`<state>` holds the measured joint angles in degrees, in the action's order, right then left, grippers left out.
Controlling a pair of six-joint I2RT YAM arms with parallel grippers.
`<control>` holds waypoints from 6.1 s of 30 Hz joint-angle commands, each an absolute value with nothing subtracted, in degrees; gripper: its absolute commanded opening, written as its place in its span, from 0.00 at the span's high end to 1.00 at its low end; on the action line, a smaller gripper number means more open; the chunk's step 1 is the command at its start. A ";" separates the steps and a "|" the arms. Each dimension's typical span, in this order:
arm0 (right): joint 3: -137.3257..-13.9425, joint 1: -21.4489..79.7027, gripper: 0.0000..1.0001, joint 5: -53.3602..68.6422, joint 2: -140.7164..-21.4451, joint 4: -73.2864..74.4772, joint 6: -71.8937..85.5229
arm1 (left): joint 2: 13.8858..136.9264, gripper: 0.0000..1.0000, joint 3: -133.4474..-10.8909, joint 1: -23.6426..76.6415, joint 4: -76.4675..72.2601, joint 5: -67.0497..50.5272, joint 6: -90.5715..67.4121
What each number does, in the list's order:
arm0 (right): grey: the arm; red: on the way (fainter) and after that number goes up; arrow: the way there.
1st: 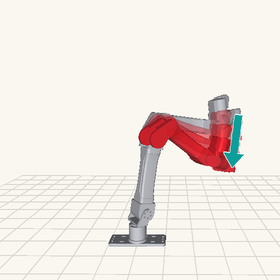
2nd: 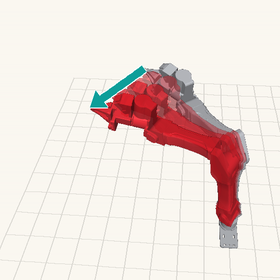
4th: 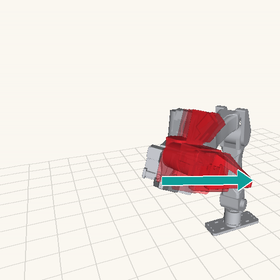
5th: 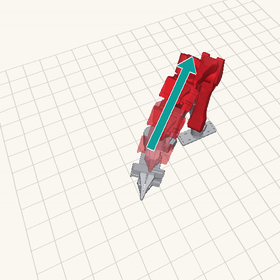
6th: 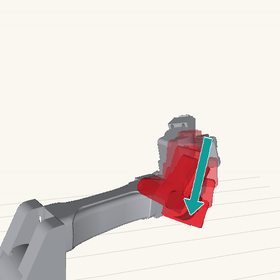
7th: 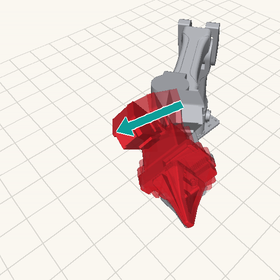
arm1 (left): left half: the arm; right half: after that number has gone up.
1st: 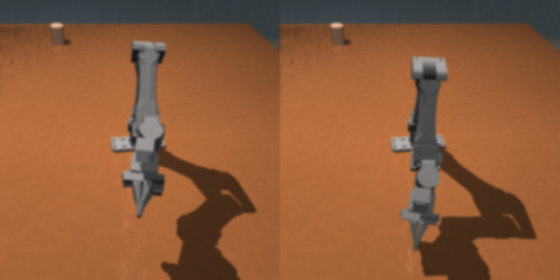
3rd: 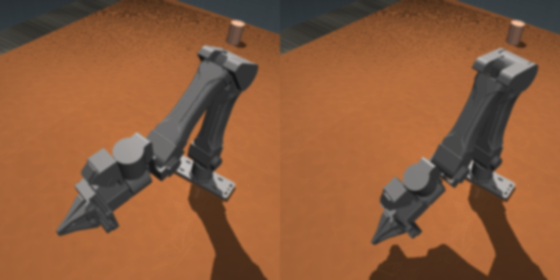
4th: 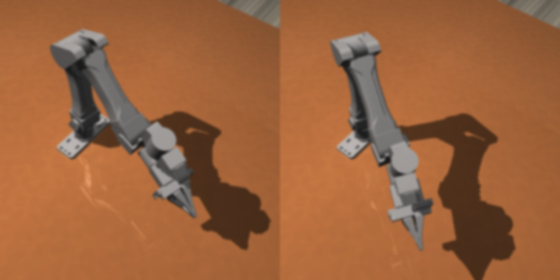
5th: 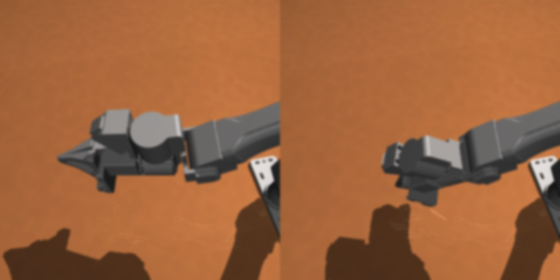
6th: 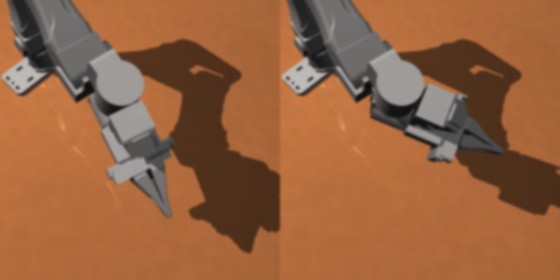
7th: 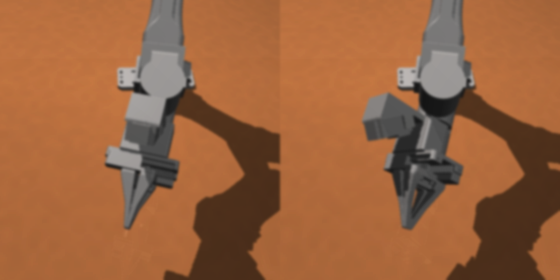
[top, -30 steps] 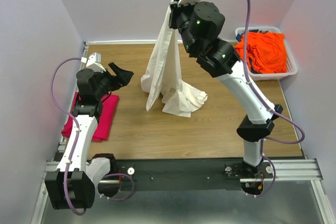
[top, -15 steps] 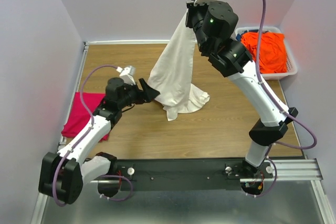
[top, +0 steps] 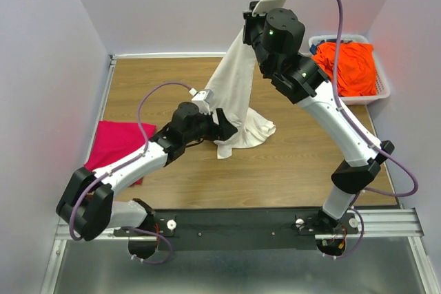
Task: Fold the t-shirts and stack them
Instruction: Flatten the tshirt out
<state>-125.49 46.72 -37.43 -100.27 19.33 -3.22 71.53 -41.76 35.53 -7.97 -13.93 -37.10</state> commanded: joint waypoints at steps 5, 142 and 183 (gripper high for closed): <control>-123.93 46.41 1.00 -39.20 -98.26 17.23 -2.11 | 79.09 0.17 -47.63 39.55 -4.40 1.74 -38.14; -86.29 23.39 0.99 -28.34 -76.98 25.50 21.62 | 52.90 1.00 -70.75 22.94 12.95 33.75 -25.93; -71.96 6.77 0.18 -5.44 -87.85 25.15 27.59 | 58.11 0.42 -41.68 8.44 3.86 2.99 -41.65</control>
